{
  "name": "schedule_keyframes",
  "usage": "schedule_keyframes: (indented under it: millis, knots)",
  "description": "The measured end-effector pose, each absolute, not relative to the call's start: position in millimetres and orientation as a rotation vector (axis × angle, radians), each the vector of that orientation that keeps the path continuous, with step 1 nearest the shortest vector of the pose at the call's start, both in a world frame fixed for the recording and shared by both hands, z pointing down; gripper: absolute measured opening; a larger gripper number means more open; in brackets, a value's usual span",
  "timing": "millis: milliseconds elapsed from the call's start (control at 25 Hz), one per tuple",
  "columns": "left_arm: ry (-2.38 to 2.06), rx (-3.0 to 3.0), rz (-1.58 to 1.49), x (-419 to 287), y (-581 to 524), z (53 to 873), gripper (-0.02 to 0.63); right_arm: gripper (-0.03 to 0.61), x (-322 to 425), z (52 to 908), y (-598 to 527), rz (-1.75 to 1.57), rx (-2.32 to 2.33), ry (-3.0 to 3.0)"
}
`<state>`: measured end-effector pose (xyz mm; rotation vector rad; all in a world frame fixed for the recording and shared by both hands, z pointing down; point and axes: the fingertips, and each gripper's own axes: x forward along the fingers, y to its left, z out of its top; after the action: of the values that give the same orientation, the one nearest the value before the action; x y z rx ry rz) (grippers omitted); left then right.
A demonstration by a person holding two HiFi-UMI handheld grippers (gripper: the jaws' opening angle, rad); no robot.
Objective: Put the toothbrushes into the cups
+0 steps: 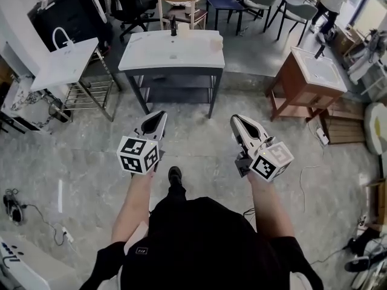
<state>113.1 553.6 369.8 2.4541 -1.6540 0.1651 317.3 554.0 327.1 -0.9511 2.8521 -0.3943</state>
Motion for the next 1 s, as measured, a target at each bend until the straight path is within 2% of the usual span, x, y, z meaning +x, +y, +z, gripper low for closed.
schedule_keyframes:
  millis: [240,760,1000]
  knots:
    - [-1.647,2.457,0.163,62,470,366,0.017,0.028,270,329,467,-0.436,-0.966,2.857]
    - [-1.689,2.409,0.149,-78,337,367,0.017,0.028,110,335,330,-0.493,-0.833,2.914]
    - [-1.684,2.391,0.157,-103,297,376,0.017,0.028,87,353,286,-0.592,-0.831,2.909]
